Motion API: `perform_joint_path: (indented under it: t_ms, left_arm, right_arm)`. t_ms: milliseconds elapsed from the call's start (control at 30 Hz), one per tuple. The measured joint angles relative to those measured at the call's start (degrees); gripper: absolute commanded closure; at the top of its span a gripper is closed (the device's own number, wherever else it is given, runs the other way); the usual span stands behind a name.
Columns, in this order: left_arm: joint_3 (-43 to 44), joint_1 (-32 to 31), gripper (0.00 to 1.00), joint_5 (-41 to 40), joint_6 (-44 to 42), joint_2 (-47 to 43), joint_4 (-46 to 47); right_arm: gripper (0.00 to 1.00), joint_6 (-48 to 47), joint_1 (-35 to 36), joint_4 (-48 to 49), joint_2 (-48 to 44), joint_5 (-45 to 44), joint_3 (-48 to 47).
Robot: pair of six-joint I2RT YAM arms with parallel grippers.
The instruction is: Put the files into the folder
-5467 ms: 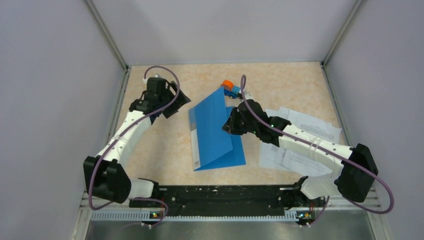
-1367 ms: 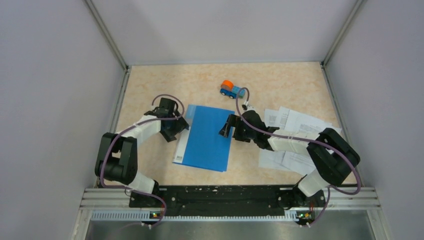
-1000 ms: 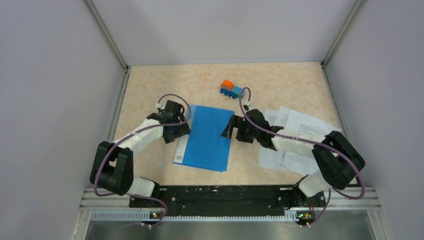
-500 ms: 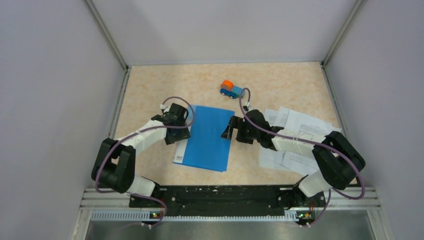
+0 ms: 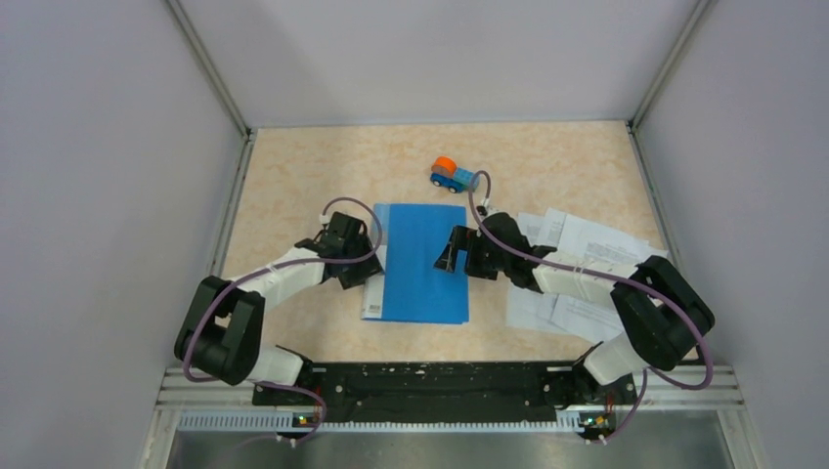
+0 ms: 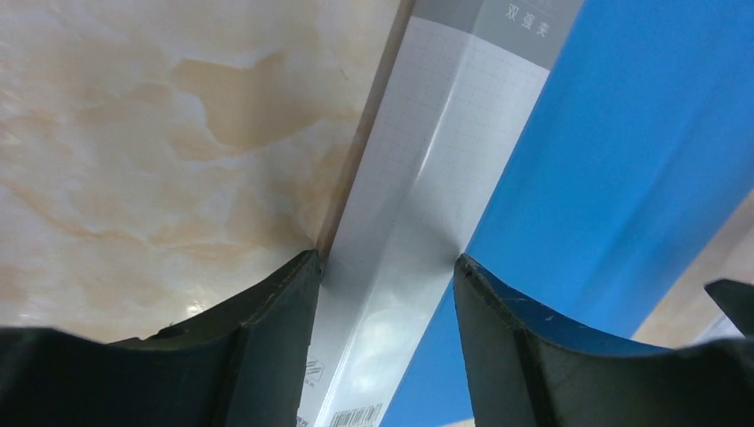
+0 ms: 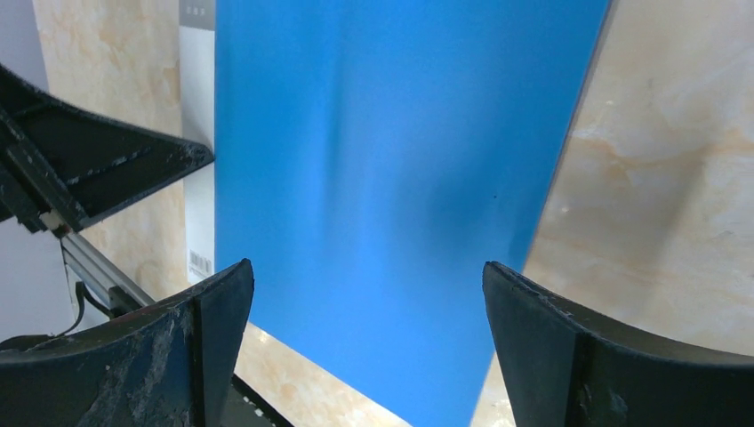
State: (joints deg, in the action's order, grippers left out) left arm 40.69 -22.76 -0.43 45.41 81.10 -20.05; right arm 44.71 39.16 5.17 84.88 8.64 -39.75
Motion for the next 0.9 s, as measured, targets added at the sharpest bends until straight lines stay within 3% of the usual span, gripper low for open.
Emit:
perform_joint_path:
  t_ms: [300, 567, 733, 900]
  left_arm:
    - [0.7, -1.5, 0.46, 1.2, 0.8, -1.6, -1.6]
    - [4.6, -1.6, 0.40, 1.0, -3.0, -1.2, -4.5]
    - [11.8, -1.6, 0.41, 0.3, -6.9, 2.0, -7.4]
    - [17.8, -1.7, 0.27, -2.7, -11.4, 8.1, -9.6]
  right_arm:
    - [0.02, -2.2, -5.6, -2.5, -0.2, 0.5, 0.0]
    - [0.02, -1.4, -4.8, -6.1, -7.5, 1.9, 3.5]
    - [0.02, -0.3, -3.3, -8.7, -10.7, 1.4, 6.3]
    - [0.01, 1.7, -1.2, -10.1, -12.0, -0.1, 7.2]
